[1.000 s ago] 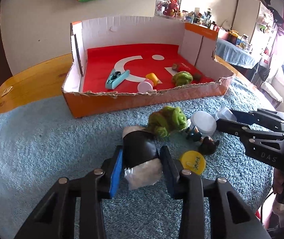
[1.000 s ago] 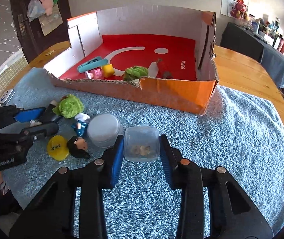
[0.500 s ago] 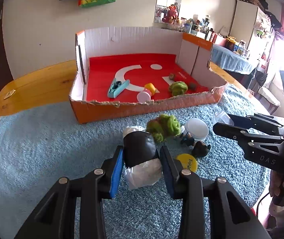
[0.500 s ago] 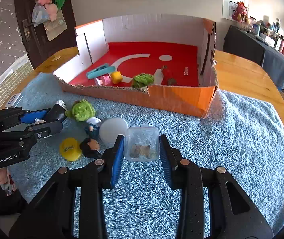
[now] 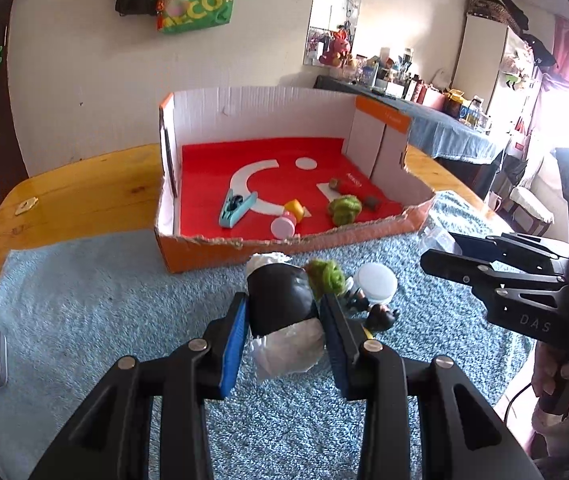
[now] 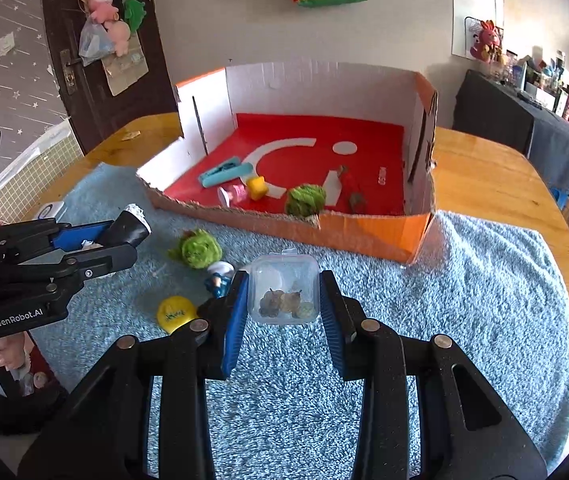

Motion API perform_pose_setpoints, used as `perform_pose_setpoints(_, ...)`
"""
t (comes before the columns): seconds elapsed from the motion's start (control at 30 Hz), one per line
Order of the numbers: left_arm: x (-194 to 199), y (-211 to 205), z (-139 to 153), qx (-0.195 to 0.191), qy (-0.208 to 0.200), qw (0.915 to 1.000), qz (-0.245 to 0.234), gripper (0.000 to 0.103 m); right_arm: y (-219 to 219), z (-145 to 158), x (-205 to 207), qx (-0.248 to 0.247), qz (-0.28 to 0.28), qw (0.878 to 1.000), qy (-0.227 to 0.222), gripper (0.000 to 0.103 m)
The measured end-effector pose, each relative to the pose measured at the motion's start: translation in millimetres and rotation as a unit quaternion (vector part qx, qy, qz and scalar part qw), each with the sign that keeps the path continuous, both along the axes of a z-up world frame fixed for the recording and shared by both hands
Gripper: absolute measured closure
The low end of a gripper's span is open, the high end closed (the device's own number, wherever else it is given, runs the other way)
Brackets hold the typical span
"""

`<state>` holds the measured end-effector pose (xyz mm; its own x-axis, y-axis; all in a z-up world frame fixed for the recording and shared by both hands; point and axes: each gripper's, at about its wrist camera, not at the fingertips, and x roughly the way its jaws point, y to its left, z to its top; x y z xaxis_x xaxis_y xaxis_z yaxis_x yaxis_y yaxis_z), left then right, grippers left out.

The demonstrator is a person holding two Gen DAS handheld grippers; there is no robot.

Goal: Organize objects
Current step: 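Close the right tool on the clear container while the left grasps the black-and-white cylinder, then carry the clear container with the right tool into the box while the left carries the cylinder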

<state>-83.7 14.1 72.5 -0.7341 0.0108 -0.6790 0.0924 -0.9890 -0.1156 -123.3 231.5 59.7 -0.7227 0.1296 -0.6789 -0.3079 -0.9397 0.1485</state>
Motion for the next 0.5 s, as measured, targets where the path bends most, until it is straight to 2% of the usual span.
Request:
perform_pose_setpoints(0.23, 1.6, 0.4, 10.6, -0.003, 0.013, 0.9999, -0.004, 0.065, -3.1, 15.8, -0.6, 0.006, 0.006, 1.000, 0.018, 0.070)
perform_pose_setpoints(0.5, -3.7, -1.1, 12.7, 0.013, 0.007, 0.9998, -0.010, 0.065, -3.9, 16.9, -4.7, 0.001, 0.016, 1.000, 0.018, 0.070)
